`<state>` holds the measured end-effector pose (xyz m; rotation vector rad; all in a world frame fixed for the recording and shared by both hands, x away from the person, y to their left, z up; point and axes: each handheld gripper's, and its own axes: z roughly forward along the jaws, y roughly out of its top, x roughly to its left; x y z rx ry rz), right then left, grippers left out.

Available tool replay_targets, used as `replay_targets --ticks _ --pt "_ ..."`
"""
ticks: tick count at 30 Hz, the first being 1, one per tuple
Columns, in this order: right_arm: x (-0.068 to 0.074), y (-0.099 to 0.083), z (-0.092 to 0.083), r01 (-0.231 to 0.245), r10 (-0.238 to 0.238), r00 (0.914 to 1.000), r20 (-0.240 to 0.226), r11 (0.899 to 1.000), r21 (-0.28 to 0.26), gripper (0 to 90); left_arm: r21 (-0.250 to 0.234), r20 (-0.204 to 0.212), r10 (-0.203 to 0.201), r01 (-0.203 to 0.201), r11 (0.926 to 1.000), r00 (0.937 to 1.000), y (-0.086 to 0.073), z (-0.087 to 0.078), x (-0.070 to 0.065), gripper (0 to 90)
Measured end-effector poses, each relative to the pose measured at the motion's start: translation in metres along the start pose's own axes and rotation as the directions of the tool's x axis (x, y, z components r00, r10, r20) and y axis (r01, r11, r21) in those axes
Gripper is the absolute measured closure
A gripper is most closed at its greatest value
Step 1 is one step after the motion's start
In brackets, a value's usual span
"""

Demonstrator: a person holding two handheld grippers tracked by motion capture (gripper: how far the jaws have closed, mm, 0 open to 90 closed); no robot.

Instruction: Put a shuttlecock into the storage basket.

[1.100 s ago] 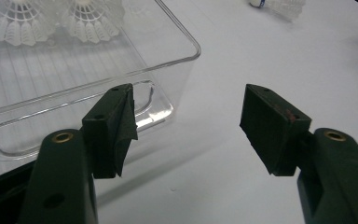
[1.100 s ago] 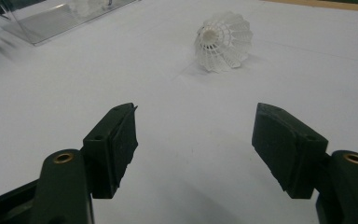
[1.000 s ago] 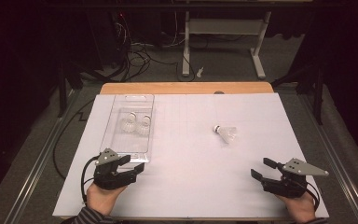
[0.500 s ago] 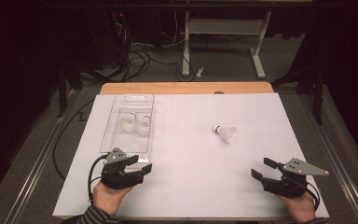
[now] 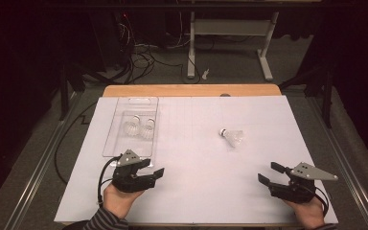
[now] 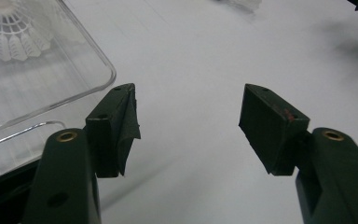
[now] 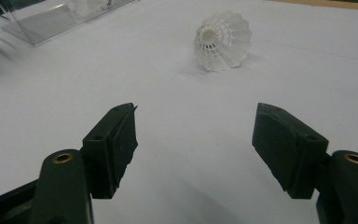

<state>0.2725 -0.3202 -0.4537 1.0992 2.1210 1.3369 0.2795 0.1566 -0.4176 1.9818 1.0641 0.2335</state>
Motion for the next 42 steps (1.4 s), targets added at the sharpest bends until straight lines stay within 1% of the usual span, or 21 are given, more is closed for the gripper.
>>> replay_targets --ticks 7,11,19,27,32,42 --pt "0.000 0.000 0.000 0.001 -0.001 1.0000 -0.001 1.000 0.000 31.1 0.011 0.008 0.016 -0.016 0.9998 0.9998 0.008 0.008 -0.005 38.1" --pt "0.000 0.000 0.000 0.001 -0.001 1.0000 -0.001 1.000 0.000 31.1 0.002 0.005 0.020 -0.020 0.9998 0.9998 0.012 0.013 -0.006 38.6" --pt "0.000 0.000 0.000 0.002 -0.002 1.0000 -0.001 1.000 0.001 31.1 0.007 0.008 0.019 -0.019 0.9998 0.9998 0.017 0.020 -0.006 39.0" --pt "0.000 0.000 0.000 0.003 -0.003 1.0000 -0.002 1.000 0.003 31.1 0.004 0.021 0.008 -0.008 1.0000 0.9998 0.021 0.026 -0.006 39.1" --pt "0.000 0.000 0.000 0.002 -0.002 1.0000 -0.002 1.000 0.002 31.1 0.011 0.022 0.013 -0.014 0.9998 0.9997 0.024 0.031 -0.007 39.1" --pt "0.000 0.000 0.000 0.002 -0.002 1.0000 -0.004 1.000 0.002 31.1 -0.004 0.036 0.016 -0.016 0.9999 0.9992 0.030 0.034 -0.011 39.1"
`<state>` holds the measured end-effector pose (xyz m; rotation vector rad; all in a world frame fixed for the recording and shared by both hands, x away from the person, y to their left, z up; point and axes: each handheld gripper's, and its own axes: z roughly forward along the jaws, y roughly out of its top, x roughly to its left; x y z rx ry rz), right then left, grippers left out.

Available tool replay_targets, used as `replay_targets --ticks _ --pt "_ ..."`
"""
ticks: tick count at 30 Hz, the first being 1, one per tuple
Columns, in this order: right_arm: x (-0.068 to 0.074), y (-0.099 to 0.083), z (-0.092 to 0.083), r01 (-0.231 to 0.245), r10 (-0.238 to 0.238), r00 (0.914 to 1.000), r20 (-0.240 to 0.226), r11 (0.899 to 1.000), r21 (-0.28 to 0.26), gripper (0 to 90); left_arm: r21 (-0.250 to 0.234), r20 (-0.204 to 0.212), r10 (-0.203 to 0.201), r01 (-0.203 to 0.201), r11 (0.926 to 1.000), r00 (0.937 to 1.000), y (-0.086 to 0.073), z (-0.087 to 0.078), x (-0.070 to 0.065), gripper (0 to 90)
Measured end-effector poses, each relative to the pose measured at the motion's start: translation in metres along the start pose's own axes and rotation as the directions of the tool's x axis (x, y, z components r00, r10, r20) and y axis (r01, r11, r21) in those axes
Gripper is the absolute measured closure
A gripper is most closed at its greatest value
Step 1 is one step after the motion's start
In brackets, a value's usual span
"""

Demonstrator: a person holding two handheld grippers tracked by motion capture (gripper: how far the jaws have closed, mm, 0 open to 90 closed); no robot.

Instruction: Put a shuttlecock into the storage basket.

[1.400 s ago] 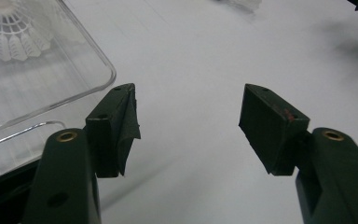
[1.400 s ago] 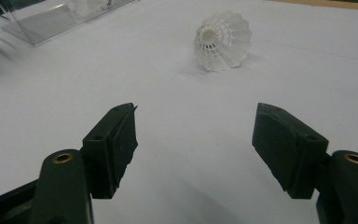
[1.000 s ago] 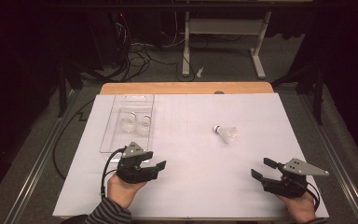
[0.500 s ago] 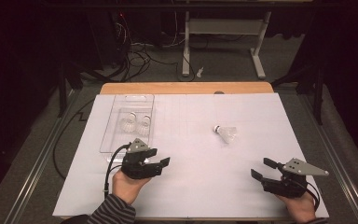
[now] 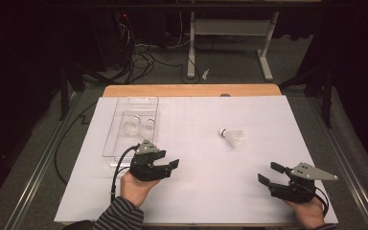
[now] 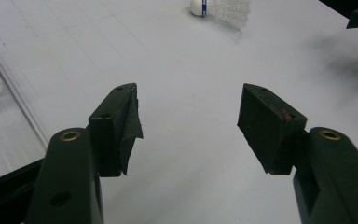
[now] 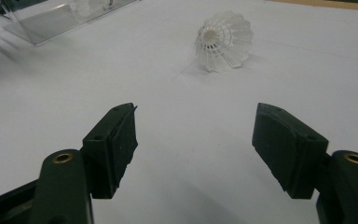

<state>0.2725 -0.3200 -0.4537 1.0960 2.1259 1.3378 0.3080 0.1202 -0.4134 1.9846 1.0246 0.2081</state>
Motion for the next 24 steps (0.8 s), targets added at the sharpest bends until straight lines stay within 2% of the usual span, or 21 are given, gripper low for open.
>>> replay_targets --ticks 24 --pt "0.000 0.000 0.000 0.001 -0.001 1.0000 0.001 1.000 0.000 31.2 -0.003 0.031 0.011 -0.011 0.9999 0.9995 0.012 0.015 -0.005 39.2"
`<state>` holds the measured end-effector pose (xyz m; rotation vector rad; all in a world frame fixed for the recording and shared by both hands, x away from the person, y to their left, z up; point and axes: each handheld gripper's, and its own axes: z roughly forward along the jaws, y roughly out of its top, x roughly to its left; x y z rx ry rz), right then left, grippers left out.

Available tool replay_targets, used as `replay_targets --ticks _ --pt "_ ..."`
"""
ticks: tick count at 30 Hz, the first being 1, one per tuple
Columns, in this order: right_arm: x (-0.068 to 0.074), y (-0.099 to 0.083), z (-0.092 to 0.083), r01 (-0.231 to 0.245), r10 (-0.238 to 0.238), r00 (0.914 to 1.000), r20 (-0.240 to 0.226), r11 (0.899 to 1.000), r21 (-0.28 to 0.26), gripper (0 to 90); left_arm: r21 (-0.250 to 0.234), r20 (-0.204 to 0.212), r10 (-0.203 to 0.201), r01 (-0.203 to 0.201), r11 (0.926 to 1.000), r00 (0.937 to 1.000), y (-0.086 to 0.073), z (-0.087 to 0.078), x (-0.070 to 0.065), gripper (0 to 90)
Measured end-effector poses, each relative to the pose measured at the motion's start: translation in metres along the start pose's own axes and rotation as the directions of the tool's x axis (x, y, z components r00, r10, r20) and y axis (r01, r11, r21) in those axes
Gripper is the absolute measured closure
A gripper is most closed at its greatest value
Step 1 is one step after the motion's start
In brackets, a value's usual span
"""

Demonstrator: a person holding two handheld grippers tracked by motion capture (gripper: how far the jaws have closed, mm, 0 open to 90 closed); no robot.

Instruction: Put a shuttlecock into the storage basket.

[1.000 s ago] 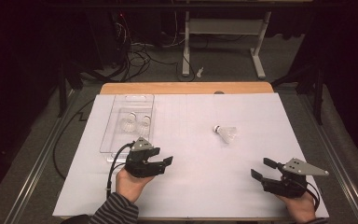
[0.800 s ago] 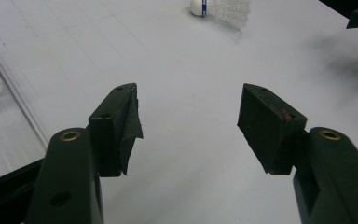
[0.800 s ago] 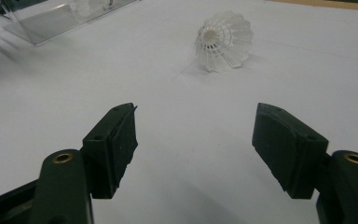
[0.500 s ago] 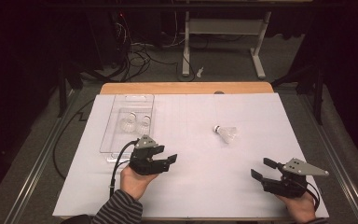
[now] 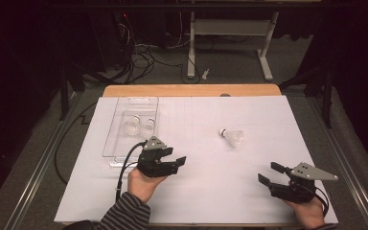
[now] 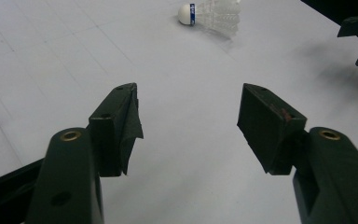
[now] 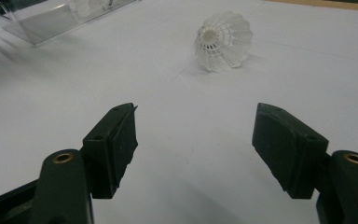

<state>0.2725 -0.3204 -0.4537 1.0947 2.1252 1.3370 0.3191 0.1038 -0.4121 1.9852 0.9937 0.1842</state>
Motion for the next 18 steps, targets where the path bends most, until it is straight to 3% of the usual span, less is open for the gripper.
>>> replay_targets --ticks 18 --pt "0.000 0.000 0.001 0.000 0.000 1.0000 0.000 1.000 0.003 31.2 0.005 0.012 -0.002 0.002 1.0000 0.9999 0.010 0.011 -0.001 38.1"
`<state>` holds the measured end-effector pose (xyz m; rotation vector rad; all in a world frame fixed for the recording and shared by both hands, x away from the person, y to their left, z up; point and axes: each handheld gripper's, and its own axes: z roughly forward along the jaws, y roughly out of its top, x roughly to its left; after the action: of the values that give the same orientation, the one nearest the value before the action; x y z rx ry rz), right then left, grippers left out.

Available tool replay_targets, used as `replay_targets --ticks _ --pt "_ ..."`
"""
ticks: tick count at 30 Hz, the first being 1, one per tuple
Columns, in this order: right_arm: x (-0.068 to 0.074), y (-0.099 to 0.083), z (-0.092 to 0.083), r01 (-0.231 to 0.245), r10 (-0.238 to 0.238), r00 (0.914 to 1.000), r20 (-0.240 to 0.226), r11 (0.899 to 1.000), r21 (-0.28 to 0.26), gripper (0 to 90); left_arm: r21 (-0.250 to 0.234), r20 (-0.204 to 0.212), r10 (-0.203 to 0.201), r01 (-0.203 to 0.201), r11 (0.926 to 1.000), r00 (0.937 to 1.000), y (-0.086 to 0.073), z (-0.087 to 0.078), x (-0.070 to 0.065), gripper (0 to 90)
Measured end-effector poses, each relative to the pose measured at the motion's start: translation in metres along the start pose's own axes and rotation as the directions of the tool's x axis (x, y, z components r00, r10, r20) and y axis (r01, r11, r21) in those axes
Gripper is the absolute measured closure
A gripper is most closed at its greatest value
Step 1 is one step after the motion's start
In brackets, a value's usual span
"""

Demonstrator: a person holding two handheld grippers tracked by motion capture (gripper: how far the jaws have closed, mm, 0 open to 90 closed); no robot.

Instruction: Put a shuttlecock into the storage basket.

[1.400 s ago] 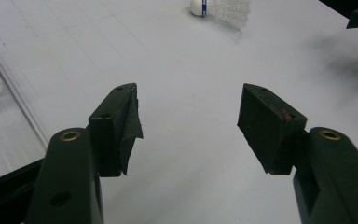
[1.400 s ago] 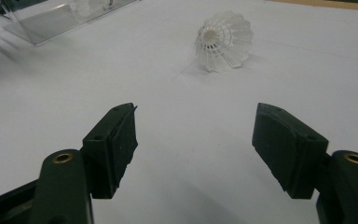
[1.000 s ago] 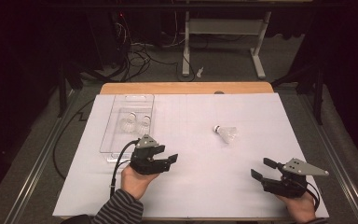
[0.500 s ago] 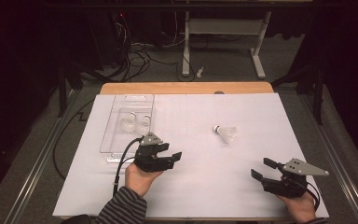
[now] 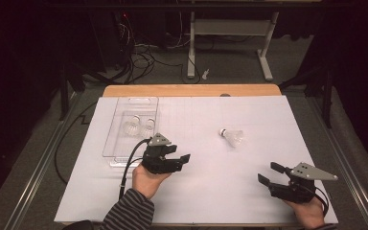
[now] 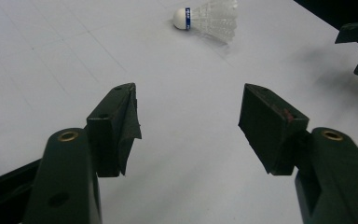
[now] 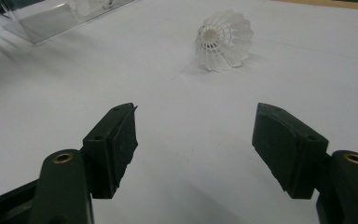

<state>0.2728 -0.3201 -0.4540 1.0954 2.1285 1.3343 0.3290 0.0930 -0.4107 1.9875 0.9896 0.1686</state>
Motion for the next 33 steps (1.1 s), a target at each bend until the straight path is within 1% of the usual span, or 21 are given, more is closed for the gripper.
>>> replay_targets --ticks 12,16,18,26,31,33 --pt "0.000 0.000 0.000 0.003 -0.003 1.0000 -0.003 1.000 0.002 31.2 0.008 -0.001 0.023 -0.023 0.9997 0.9997 0.011 0.010 -0.005 38.3" --pt "0.000 0.000 0.000 0.005 -0.005 1.0000 -0.005 1.000 0.003 31.2 0.016 -0.001 0.041 -0.041 0.9990 0.9992 0.016 0.014 -0.007 38.4" --pt "0.000 0.000 0.000 0.005 -0.005 1.0000 -0.005 1.000 0.004 31.2 0.012 0.003 0.046 -0.046 0.9989 0.9990 0.018 0.016 -0.007 38.5" --pt "0.000 0.000 0.000 0.006 -0.006 1.0000 -0.005 1.000 0.004 31.2 0.029 0.008 0.046 -0.046 0.9985 0.9989 0.024 0.025 -0.008 38.9" --pt "0.000 0.000 0.000 0.006 -0.006 1.0000 -0.006 1.000 0.005 31.2 0.038 0.003 0.057 -0.057 0.9977 0.9984 0.031 0.028 -0.009 39.2" --pt "0.000 0.000 0.000 0.007 -0.007 1.0000 -0.007 1.000 0.005 31.2 0.032 0.004 0.053 -0.053 0.9981 0.9986 0.032 0.029 -0.009 39.4"
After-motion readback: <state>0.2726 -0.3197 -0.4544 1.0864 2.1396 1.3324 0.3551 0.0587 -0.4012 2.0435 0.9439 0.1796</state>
